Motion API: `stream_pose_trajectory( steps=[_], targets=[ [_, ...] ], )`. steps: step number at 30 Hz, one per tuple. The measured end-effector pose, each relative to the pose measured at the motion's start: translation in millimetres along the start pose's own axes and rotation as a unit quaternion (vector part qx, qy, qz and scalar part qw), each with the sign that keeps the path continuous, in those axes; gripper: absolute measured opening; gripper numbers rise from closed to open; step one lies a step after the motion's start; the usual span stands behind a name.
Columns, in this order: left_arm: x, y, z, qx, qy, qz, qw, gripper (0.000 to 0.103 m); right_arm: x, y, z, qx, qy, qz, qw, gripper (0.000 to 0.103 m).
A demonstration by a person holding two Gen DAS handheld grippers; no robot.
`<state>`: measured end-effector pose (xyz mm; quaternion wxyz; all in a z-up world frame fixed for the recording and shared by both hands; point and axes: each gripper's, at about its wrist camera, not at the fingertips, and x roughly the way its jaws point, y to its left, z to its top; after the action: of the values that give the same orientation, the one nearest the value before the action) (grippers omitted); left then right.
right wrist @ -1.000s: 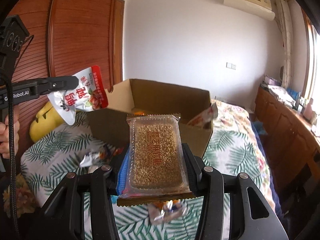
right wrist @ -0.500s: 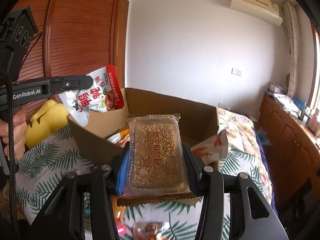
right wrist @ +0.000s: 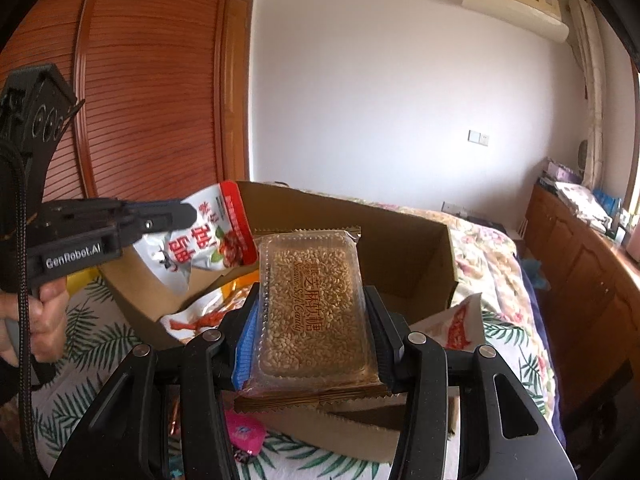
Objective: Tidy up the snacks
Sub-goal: 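Lift both held snacks and carry them over the cardboard box, then open both grippers to drop the snacks into the box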
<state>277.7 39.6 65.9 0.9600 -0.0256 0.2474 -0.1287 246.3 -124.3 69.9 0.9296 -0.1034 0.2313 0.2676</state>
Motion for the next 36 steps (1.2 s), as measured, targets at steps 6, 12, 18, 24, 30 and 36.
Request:
stream_pose_trajectory(
  steps=[6, 12, 18, 24, 30, 36],
  targets=[
    [16.5, -0.1, -7.5, 0.000, 0.020, 0.003, 0.9998, 0.001, 14.8, -0.9, -3.0, 0.002, 0.015, 0.000, 1.000, 0.049],
    [23.6, -0.1, -12.2, 0.000, 0.033, 0.006, 0.9995, 0.002, 22.8, -4.6, -4.0, 0.015, 0.027, 0.001, 1.000, 0.049],
    [23.8, 0.6, -15.0, 0.002, 0.037, 0.009, 0.9993, 0.006, 27.6, -2.0, -4.4, 0.010, 0.036, -0.004, 0.999, 0.050],
    [21.2, -1.9, -17.5, 0.006, 0.040, 0.009, 0.9991, 0.007, 26.6, -3.0, -7.2, 0.008, 0.039, -0.005, 0.999, 0.050],
    [16.6, -1.2, -20.7, 0.002, 0.043, 0.009, 0.9990, 0.010, 23.4, -1.6, -6.7, 0.008, 0.038, -0.004, 0.999, 0.050],
    [-0.3, -0.4, -24.3, 0.000, 0.041, 0.007, 0.9991, 0.021, -5.4, 6.2, -4.7, 0.009, 0.019, -0.001, 1.000, 0.050]
  ],
)
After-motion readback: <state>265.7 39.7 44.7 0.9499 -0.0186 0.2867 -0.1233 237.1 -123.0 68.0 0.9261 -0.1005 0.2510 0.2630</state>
